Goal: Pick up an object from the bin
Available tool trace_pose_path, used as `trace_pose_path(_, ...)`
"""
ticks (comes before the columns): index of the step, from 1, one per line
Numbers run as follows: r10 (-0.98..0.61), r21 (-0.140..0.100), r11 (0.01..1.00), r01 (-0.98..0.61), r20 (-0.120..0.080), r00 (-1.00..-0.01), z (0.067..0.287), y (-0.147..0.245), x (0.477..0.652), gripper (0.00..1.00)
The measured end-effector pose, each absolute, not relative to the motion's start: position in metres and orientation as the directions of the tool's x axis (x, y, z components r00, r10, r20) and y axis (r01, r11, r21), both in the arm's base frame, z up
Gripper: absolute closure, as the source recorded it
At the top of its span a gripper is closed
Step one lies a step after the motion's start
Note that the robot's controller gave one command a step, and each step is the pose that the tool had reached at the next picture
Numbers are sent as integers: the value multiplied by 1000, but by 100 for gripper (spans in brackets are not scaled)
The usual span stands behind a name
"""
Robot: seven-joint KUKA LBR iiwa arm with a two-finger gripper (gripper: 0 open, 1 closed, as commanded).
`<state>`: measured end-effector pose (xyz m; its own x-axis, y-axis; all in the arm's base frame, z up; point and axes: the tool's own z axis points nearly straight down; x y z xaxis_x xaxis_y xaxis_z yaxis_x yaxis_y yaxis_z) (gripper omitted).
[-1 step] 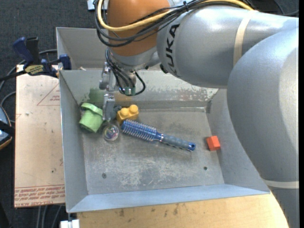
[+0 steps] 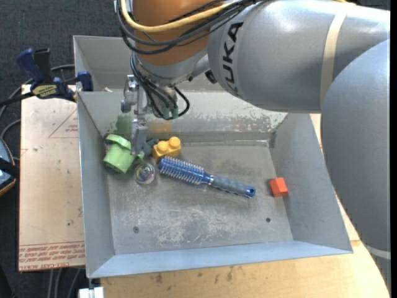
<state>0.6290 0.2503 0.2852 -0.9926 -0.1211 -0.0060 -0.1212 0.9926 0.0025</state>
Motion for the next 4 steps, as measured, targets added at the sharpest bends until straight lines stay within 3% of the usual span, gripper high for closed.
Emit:
trace_pose_path(1, 23, -2, 1000, 23, 6, -1000, 168, 201, 636, 0)
trace_pose_path(2, 114, 8, 993, 114, -13, -993, 78, 242, 569, 0)
trace_pose_path(3, 115, 9, 993, 115, -11, -993, 80, 242, 570, 100)
trace_pose_path(4, 141, 6, 990, 141, -10, -990, 225, 247, 579, 100)
